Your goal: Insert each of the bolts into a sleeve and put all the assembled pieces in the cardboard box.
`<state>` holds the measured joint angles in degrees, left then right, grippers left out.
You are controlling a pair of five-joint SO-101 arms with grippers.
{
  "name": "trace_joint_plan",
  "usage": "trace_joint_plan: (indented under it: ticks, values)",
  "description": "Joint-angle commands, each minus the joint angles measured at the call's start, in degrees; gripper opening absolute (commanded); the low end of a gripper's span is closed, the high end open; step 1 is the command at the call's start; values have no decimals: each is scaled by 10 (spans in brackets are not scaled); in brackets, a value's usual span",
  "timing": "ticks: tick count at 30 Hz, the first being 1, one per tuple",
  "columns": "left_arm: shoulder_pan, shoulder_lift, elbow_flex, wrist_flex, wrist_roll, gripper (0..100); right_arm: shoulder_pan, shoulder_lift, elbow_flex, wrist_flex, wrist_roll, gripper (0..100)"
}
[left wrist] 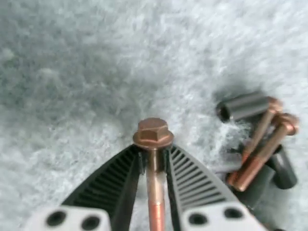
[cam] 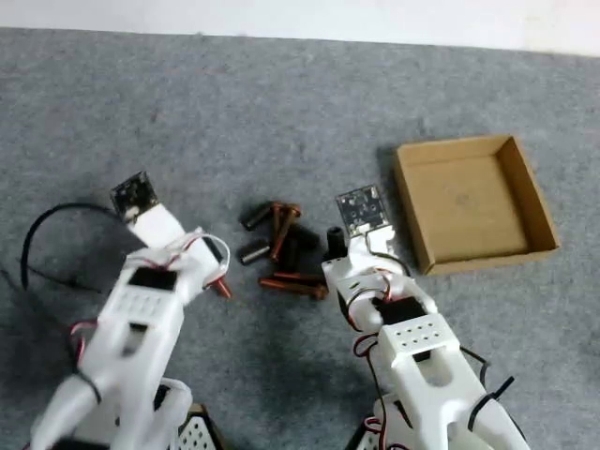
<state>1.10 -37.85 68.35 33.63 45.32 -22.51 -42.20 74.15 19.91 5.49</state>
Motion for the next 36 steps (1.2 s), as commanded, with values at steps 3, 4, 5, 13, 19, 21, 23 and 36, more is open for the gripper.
trace_joint_plan:
  ticks: [3,4,5,13,19,21,23,36]
  values:
    - [-7,-170,70,-42,1,4,4,-23,-5,-21,6,5]
    - [-6,-191,80,-42,1,4,4,-23,-5,-21,6,5]
    - [-6,-211,90,-42,1,4,4,-23,-5,-21,6,5]
    - [-7,-332,145,-42,1,5,4,-23,-5,-21,6,5]
    - [-7,-388,171,-42,1,5,4,-23,-5,-21,6,5]
    - [-7,-405,179,-42,1,5,4,-23,-5,-21,6,5]
    - [-8,-421,186,-42,1,5,4,-23,-5,-21,6,5]
    - [-8,-525,233,-42,1,5,3,-23,-5,-21,6,5]
